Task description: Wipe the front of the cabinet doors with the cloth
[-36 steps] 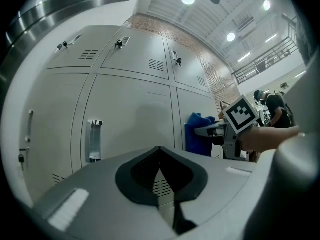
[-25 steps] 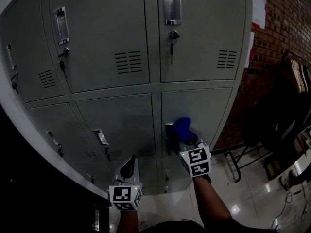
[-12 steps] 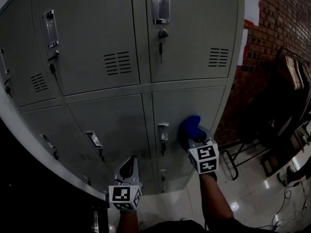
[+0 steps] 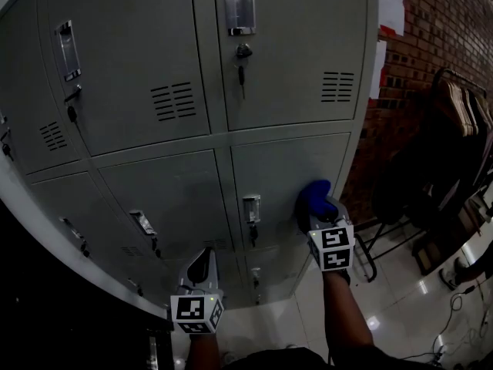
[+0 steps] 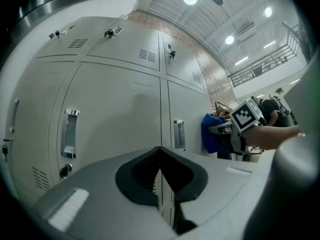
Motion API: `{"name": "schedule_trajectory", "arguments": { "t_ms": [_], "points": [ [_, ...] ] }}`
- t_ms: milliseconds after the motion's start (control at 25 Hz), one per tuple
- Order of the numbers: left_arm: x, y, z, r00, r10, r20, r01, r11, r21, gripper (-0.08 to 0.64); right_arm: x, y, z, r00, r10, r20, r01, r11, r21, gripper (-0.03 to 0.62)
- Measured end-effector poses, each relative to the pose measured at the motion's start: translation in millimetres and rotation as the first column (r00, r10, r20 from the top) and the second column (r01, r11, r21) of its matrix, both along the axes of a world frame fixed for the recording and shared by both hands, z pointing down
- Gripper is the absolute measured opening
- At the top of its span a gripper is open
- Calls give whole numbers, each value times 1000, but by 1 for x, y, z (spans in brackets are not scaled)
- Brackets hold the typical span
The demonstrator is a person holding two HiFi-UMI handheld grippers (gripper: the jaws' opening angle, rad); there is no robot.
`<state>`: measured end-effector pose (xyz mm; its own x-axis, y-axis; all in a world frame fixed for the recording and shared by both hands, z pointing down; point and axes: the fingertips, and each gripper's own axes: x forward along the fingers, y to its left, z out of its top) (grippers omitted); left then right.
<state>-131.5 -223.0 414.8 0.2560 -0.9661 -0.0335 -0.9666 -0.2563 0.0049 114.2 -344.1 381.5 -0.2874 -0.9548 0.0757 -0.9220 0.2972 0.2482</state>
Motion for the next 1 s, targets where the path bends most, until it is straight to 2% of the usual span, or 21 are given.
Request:
{"name": "schedule_trajectory", "arguments": {
  "t_ms": [160,640,880,1000],
  "points": [
    [2,-1,0,1000,1,3,-1,1000,0,14,15,-3,3,998,33,50,-33,999,-15,60],
    [3,-2,0,1000,-3,5,3,1000,-3,14,57,-10,8,991,135,15,-135,991,-26,60],
    [-11,0,-2,1000,-30,4,30,1000,2,14,58,-8,8,988,156,4,-156,988,-19,60],
    [-16,1,-2,999,-35,6,35,999,1,14,48,-1,6,991,131,27,-131,991,-7,60]
  ]
}}
